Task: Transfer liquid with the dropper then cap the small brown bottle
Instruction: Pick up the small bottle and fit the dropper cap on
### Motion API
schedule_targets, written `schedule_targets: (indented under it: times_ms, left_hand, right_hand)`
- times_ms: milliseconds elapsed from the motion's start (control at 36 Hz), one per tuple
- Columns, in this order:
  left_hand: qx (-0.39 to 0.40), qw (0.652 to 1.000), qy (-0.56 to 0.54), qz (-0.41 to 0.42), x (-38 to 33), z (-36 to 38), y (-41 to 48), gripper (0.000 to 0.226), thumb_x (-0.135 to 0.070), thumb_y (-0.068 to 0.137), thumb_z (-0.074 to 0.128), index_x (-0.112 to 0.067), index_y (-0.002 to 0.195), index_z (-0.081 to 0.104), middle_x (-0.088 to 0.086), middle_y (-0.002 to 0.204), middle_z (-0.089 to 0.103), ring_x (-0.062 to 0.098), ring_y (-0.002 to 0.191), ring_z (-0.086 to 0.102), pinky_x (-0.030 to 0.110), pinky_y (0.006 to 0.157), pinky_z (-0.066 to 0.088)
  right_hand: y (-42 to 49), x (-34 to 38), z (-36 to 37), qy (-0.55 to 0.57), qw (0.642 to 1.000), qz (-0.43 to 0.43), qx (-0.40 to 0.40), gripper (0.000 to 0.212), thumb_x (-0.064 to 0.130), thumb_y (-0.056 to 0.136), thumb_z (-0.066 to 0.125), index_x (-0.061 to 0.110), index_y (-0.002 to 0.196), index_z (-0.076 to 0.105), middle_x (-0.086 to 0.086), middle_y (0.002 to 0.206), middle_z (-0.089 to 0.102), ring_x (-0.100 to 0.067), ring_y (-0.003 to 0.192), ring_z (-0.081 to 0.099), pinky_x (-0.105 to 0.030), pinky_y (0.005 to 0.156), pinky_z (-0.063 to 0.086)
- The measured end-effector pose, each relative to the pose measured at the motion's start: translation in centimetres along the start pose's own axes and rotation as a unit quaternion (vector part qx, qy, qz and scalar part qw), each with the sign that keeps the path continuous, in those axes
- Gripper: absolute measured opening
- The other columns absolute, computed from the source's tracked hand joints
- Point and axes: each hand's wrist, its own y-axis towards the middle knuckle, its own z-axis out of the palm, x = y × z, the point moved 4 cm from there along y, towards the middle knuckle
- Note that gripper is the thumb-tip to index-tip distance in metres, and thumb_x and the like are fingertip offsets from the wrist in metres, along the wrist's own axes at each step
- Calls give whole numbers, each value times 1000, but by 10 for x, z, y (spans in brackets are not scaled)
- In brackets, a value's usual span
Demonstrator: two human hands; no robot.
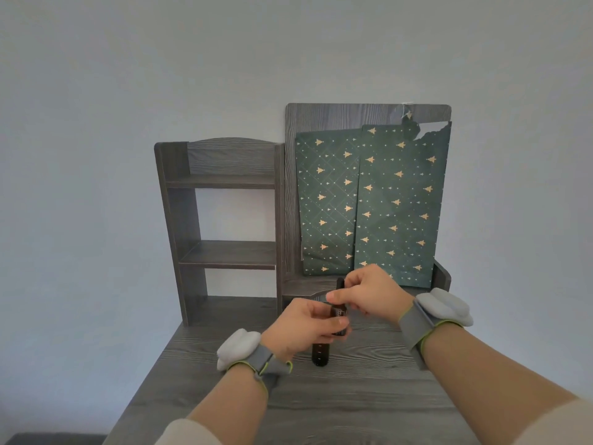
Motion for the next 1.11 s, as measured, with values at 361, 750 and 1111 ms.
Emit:
schedule_targets:
  times_ms: [361,750,1111]
  left_hand:
    - [-235,940,243,45,-7,10,5,27,-43,65,75,-29,88,75,-7,78,75,9,74,69,34,75,58]
    - [-204,947,248,-6,20,8,8,39,-52,57,79,-29,88,73,-14,79,72,-1,77,66,27,77,56]
    - [-254,945,193,-66,97,-15,12,60,-23,61,79,-24,113,50,-1,107,57,14,98,56,26,82,45]
  right_hand:
    - [-6,-17,-2,-2,992,22,-126,49,31,68,80,15,47,39,-3,51,40,-18,52,37,-28,55,32]
    - [-8,-44,1,-85,989,33,-115,46,46,69,75,16,49,46,1,51,49,-14,50,45,-28,53,39]
    - [-3,-110,-19,-189,964,137,-126,23,33,75,63,15,67,53,0,62,57,-16,57,51,-27,53,42]
